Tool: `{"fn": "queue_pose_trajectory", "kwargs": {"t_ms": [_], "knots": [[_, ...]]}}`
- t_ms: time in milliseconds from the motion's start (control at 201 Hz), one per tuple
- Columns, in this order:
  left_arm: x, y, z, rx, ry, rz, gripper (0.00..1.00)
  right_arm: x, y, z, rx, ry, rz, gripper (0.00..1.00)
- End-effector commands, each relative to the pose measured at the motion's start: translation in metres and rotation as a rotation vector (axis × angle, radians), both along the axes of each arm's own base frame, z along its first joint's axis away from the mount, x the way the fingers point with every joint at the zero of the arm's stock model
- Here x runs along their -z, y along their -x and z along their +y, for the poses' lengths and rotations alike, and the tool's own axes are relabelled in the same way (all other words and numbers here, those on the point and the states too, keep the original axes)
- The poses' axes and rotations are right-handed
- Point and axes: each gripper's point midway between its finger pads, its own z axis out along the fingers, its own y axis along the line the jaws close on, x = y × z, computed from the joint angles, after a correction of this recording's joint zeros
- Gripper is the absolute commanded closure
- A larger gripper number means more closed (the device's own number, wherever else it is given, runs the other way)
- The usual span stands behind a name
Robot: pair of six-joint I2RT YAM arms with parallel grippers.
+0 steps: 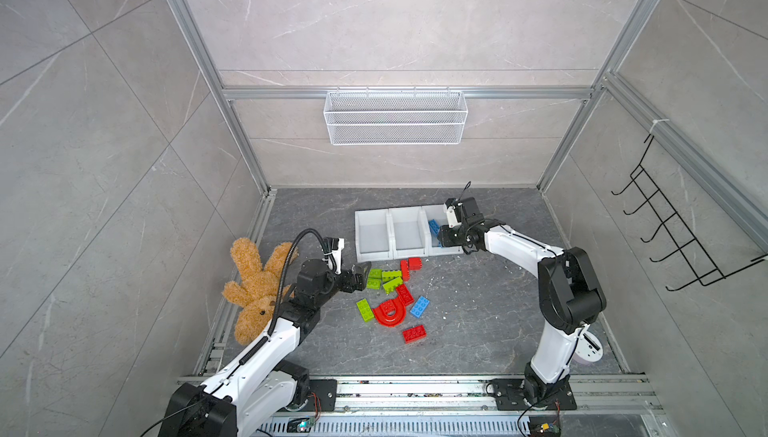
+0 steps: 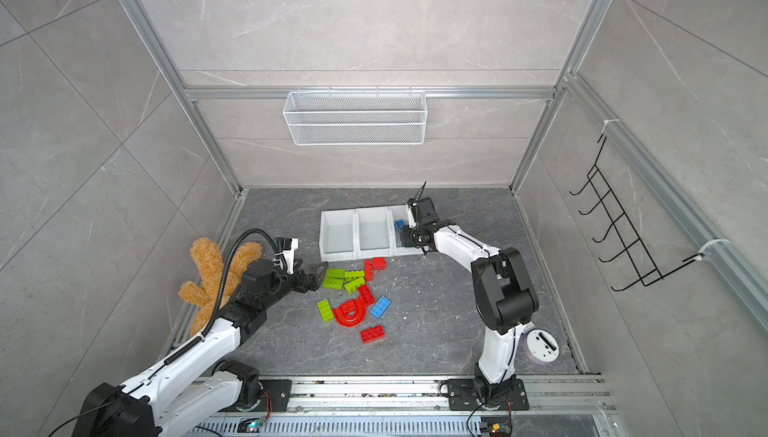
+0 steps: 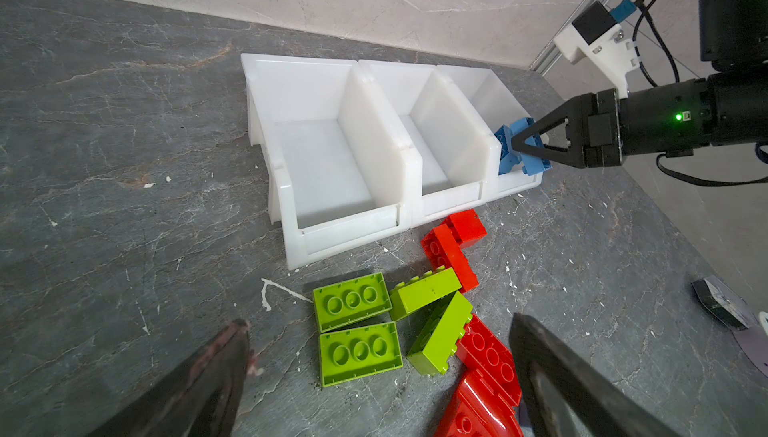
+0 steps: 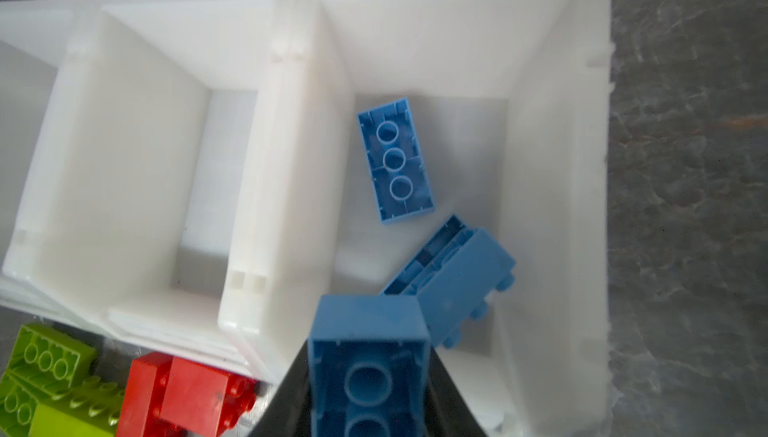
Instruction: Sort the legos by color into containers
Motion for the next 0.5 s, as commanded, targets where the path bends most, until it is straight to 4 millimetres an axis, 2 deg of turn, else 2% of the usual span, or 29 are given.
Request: {"fn": "queue_pose_trajectory", "kwargs": {"t_ms": [0,124,249,358,498], "knots": [[-0.011,-0.003,0.002,-0.005,-0.008,-0.052,0.0,0.005,-0.016,0.0,0.005,-0.004,-0.003,0.7],[-0.01,-0.003,0.002,-0.005,-0.009,-0.05,0.0,0.008,-0.024,0.002,0.009,0.0,0.002,0.68],[-0.008,-0.003,0.002,-0.004,-0.008,-0.045,0.0,0.005,-0.028,0.001,0.02,0.003,-0.005,0.56],[-0.011,-0.003,0.001,-0.001,-0.004,-0.051,0.0,-0.008,-0.028,0.0,0.023,-0.003,-0.019,0.43],[-0.013,-0.001,0.002,-0.002,-0.003,-0.057,0.0,-0.028,-0.02,-0.003,0.029,-0.013,-0.048,0.4]]}}
